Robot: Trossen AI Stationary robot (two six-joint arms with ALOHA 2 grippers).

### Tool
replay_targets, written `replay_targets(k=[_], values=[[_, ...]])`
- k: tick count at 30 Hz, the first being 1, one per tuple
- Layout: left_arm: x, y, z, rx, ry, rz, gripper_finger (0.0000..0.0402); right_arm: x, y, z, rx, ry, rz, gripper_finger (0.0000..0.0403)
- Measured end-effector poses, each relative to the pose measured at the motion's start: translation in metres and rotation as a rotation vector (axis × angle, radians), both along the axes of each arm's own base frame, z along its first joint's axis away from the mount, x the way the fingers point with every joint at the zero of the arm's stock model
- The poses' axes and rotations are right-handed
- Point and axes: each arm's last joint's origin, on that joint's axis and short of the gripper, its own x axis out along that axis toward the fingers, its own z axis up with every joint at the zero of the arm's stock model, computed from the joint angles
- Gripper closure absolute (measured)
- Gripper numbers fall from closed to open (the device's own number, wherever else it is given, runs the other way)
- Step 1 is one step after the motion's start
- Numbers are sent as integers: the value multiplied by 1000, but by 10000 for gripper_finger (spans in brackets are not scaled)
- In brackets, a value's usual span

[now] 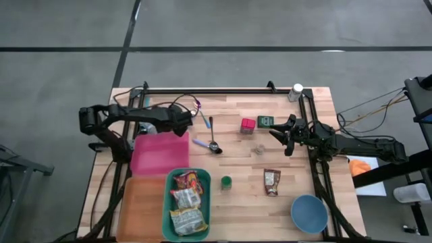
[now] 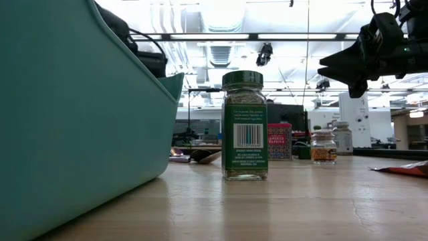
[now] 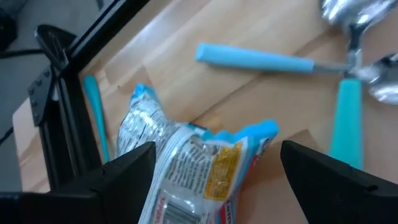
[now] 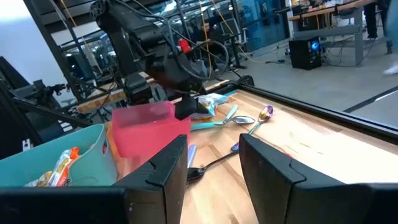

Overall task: Pick & Place Food Item
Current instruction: Put the light blue noodle pack into the green bin

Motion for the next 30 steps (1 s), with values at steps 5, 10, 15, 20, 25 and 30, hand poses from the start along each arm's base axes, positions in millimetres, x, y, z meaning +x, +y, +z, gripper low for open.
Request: replay_targets(k=[5, 10, 15, 20, 25, 30], values=[[-3, -2, 2, -16, -2, 18, 60, 0, 0, 0, 0, 0, 0, 261], [-4, -2, 9, -19, -38, 18, 78, 0, 0, 0, 0, 0, 0, 261], [-3, -2, 16, -13, -54, 13, 82, 0, 0, 0, 0, 0, 0, 261], [-3, 6, 29, -40, -79, 109, 82, 0, 0, 0, 0, 1, -1, 261], [-7, 17, 40, -171, -152, 267, 82, 0, 0, 0, 0, 1, 0, 261], [-14, 24, 44, -215, -216, 483, 82, 0, 0, 0, 0, 1, 0, 261]])
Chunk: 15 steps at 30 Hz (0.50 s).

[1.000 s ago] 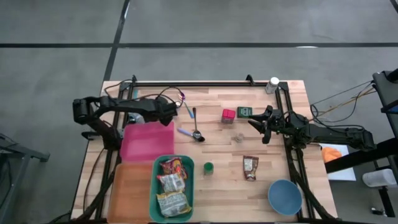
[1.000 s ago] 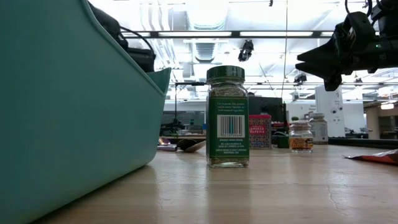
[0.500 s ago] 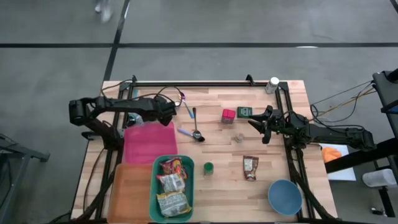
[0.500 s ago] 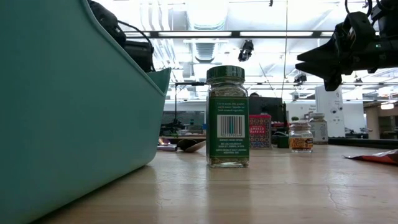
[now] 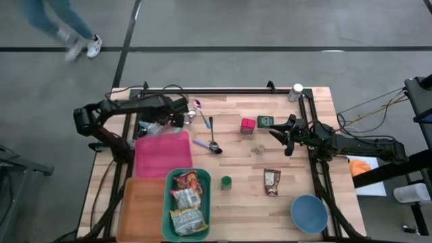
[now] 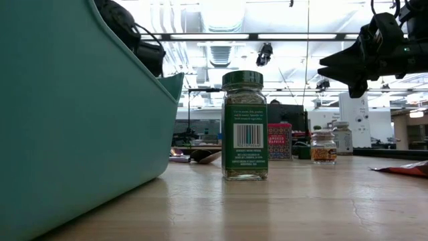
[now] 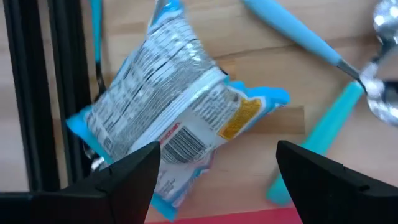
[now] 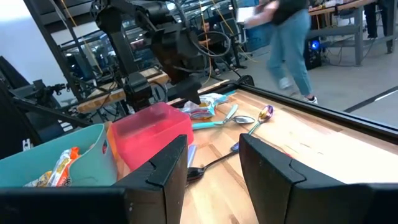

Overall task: Pick & Place Food Item
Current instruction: Put the light blue noodle pack into the green bin

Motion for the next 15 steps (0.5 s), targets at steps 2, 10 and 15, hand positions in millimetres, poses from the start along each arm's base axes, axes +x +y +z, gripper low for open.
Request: replay_targets(k=[2, 10, 15], values=[[-3, 4, 0, -14, -18, 51, 82, 0, 0, 0, 0, 0, 0, 261], [6, 17, 0, -26, -24, 137, 82, 0, 0, 0, 0, 0, 0, 261], [20, 26, -11, -43, 46, 181, 82, 0, 0, 0, 0, 1, 0, 261]])
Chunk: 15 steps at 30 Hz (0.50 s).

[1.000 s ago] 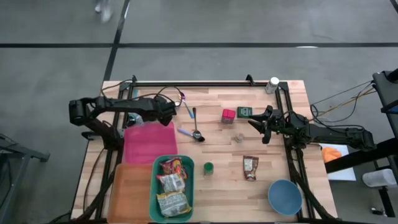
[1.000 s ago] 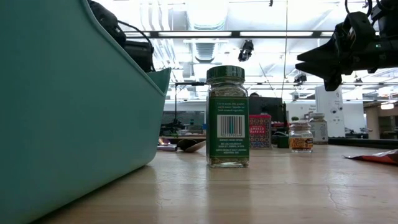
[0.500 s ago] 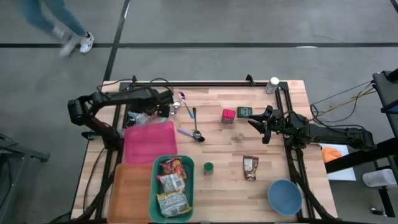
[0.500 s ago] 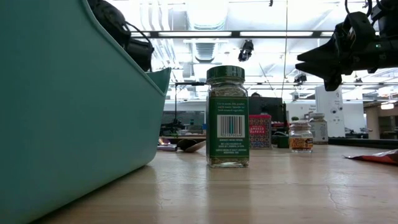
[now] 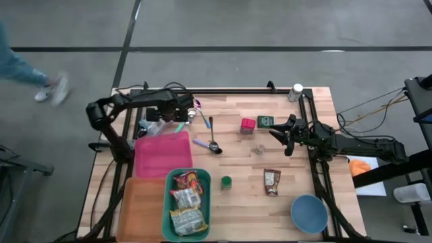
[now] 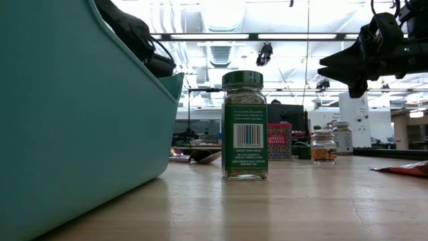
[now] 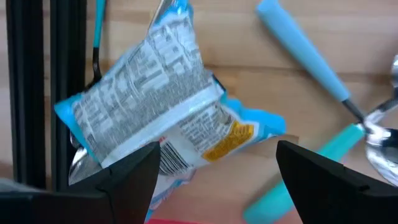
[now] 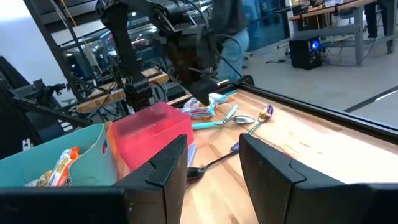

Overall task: Pick & Place Food Item
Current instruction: Put the light blue noodle pack into the green bin

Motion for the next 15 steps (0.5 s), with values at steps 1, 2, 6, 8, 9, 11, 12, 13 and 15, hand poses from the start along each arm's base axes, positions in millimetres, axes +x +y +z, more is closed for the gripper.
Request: replay_targets(k=[1, 2, 6, 8, 9, 11, 12, 13, 15], values=[[2, 1, -3, -7, 19, 21, 82, 0, 0, 0, 0, 1, 0, 261], [4, 2, -4, -13, 36, 42, 82, 0, 0, 0, 0, 0, 0, 261], [8, 9, -7, -12, 59, 111, 82, 0, 0, 0, 0, 1, 0, 261], [9, 13, -6, 3, 55, 133, 82, 0, 0, 0, 0, 0, 0, 261], [9, 15, -5, 14, 55, 146, 82, 0, 0, 0, 0, 0, 0, 261], [9, 18, -5, 38, 54, 172, 82, 0, 0, 0, 0, 1, 0, 261], [8, 19, -5, 45, 53, 182, 82, 0, 0, 0, 0, 1, 0, 261], [8, 20, -5, 48, 51, 187, 83, 0, 0, 0, 0, 1, 0, 261], [7, 19, -6, 51, 51, 199, 83, 0, 0, 0, 1, 4, 1, 261]])
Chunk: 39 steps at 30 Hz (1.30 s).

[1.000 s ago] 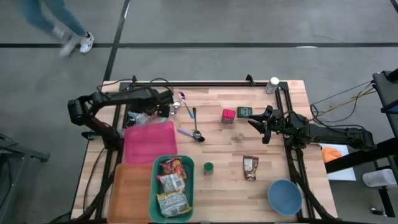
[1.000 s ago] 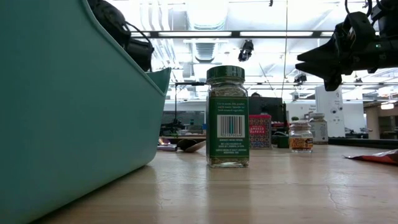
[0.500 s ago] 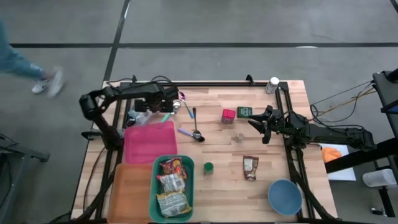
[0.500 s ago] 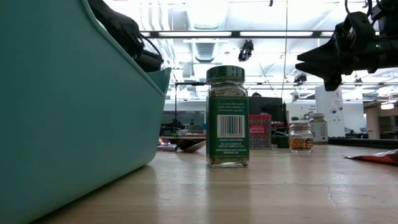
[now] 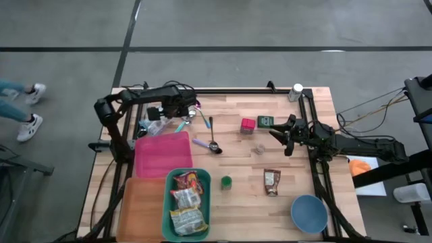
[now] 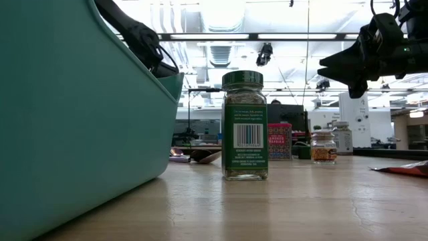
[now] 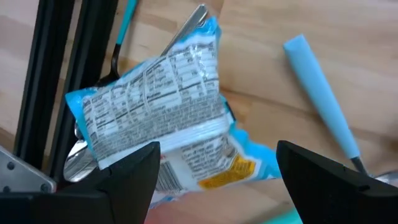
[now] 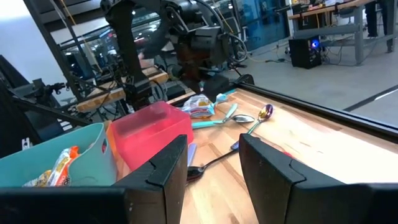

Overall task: Pick & Place Food Item
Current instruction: Put the light blue noodle pack into the green bin

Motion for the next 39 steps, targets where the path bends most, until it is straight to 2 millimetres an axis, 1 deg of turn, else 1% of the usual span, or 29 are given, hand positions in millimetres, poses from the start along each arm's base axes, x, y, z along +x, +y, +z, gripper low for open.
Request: replay_targets(k=[12, 17, 39], values=[[-9, -3, -14, -14, 26, 18, 83, 0, 0, 0, 0, 1, 0, 261], [-13, -6, -19, -34, 43, 21, 94, 0, 0, 0, 0, 1, 0, 261], [-14, -7, -20, -59, 45, -9, 236, 0, 0, 0, 0, 1, 0, 261]])
